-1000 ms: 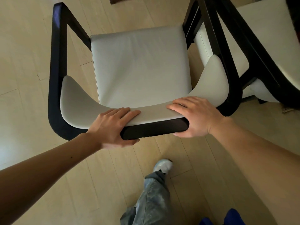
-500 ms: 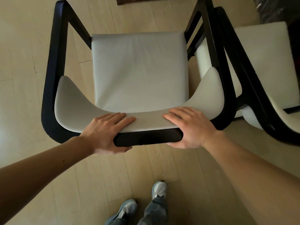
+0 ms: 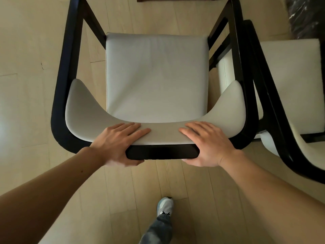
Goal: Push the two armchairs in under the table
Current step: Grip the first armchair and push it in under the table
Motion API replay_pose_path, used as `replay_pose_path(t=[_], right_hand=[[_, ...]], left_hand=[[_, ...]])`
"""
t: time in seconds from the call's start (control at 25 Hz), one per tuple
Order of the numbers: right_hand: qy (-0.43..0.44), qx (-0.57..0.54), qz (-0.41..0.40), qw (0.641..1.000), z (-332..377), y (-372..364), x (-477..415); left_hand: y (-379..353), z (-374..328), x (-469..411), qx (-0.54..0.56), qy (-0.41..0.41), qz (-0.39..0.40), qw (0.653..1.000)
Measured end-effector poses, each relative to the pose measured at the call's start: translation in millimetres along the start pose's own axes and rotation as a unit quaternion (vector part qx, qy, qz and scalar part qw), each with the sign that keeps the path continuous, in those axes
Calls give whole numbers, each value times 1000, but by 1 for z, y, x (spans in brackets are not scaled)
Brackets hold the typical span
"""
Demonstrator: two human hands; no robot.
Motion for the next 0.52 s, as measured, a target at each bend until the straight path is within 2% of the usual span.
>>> replay_pose_path(t=[0.52], right_hand=[[10,0,19,1000,-11,-2,-7]], left_hand=[[-5,7,-9,19,9,15,1000]])
Point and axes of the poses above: each hand's wrist, its own x-axis away from the middle knuckle, its own y-axis out of the back of the hand, z = x × y, the point moved 10 cm from there along -x, towards the middle knuckle, and after that the axes turned 10 degrees about -z, right-handed, at the moved point
